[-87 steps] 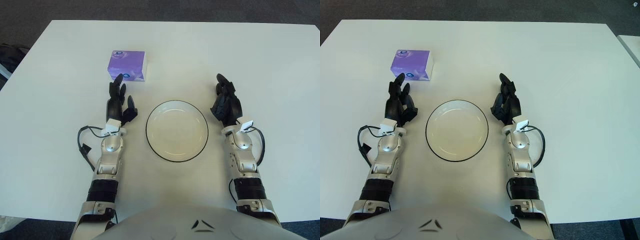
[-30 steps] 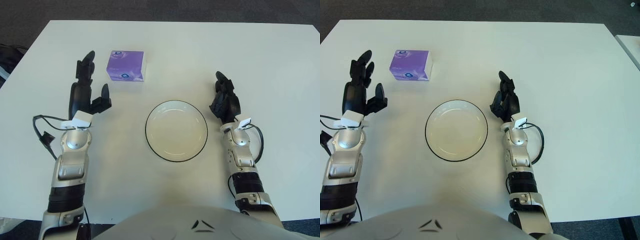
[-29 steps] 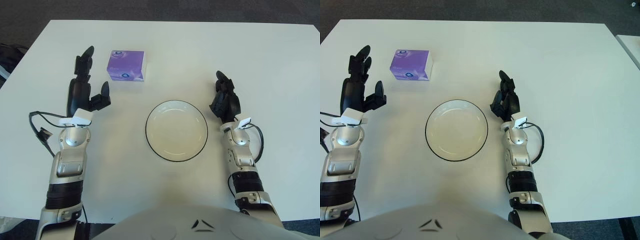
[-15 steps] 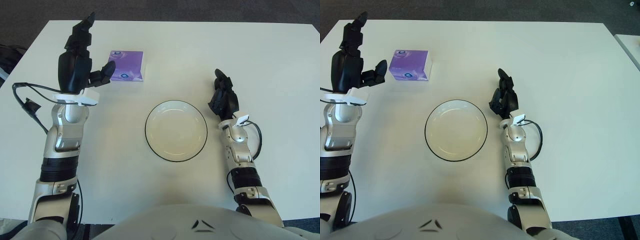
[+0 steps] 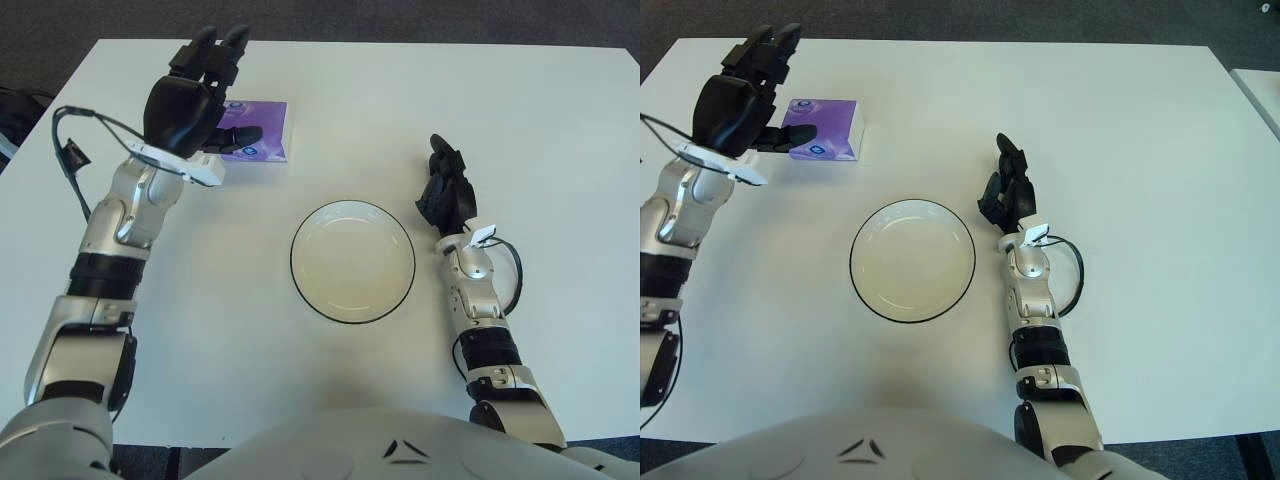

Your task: Put the tissue paper into the plate.

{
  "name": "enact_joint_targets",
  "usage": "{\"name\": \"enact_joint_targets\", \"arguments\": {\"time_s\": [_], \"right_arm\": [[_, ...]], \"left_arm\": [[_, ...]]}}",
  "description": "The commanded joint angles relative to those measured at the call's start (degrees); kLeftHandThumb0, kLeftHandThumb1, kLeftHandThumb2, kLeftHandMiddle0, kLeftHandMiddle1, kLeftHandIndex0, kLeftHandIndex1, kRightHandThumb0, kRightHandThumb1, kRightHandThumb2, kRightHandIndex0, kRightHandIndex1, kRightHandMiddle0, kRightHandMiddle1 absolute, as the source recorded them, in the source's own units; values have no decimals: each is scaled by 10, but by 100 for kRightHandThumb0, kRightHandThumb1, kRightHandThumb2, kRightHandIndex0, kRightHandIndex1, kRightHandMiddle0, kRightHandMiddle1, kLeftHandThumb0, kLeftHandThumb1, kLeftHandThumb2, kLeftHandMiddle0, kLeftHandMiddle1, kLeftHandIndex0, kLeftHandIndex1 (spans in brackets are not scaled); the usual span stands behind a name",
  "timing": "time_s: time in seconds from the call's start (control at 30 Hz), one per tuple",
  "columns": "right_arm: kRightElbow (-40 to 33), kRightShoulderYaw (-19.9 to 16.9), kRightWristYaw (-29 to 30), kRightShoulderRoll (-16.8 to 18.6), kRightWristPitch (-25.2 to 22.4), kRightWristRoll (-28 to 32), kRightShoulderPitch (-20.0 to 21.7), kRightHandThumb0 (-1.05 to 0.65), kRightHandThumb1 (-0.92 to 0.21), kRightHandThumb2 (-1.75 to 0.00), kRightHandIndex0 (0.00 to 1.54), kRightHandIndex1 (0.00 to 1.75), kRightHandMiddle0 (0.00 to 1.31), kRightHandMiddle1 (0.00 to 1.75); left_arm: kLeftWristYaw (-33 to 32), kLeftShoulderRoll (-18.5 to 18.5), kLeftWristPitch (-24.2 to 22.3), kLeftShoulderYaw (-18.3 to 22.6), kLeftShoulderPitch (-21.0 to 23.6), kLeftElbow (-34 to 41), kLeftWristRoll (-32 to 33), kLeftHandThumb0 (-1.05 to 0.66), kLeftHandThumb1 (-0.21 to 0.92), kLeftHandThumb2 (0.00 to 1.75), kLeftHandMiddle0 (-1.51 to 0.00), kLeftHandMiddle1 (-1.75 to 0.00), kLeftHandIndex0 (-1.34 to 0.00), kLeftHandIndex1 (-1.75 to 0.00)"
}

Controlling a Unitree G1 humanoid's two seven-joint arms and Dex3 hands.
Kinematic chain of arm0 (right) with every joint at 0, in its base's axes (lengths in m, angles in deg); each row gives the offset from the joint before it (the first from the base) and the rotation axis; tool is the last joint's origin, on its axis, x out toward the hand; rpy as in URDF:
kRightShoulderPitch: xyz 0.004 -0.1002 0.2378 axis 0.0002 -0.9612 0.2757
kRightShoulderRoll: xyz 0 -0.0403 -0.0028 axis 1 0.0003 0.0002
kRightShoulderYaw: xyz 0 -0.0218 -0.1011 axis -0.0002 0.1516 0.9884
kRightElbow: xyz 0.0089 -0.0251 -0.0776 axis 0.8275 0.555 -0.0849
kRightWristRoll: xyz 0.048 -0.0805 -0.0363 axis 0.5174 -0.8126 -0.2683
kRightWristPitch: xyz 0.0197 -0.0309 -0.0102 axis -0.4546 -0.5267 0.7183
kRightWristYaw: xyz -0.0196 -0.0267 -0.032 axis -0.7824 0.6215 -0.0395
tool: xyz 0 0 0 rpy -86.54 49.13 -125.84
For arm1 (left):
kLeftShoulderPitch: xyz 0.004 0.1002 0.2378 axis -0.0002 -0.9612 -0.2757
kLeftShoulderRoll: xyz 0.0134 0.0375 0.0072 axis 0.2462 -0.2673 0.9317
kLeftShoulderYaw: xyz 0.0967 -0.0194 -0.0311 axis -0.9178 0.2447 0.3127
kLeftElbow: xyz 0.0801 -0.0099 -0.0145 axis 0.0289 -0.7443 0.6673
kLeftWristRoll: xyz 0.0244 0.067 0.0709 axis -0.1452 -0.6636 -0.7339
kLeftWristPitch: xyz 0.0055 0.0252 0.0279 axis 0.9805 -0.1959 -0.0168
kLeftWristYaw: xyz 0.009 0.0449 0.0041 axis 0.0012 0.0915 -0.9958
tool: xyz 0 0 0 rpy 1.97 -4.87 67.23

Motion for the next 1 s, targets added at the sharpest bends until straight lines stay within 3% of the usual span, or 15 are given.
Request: {"name": "enact_joint_targets", "arguments": {"time_s": [0.0,0.17,0.37,0.63,0.97], "right_arm": [[68,0,5,5,-51,-2,-42,-79,-92,-97,19,0,0,37],[78,0,8,6,-47,-3,-36,-79,-92,-97,19,0,0,37],[88,1,8,4,-41,-2,-32,-80,-92,-97,19,0,0,37],[95,1,8,3,-41,-3,-28,-80,-92,-97,18,0,0,35],[99,1,8,3,-42,-2,-26,-79,-92,-97,17,0,0,34]], "left_arm": [[-30,24,22,-53,90,-103,-54,-74,92,80,-17,-1,0,-28],[-96,25,41,-108,154,-204,-99,-79,92,81,-20,-2,0,-35],[-142,5,30,-186,230,-335,-150,-83,92,82,-20,-1,0,-34],[-143,-12,0,-281,294,-445,-202,-83,92,82,-18,-1,0,-26],[-96,-26,-31,-347,326,-505,-215,-85,92,81,-13,0,0,-23]]}}
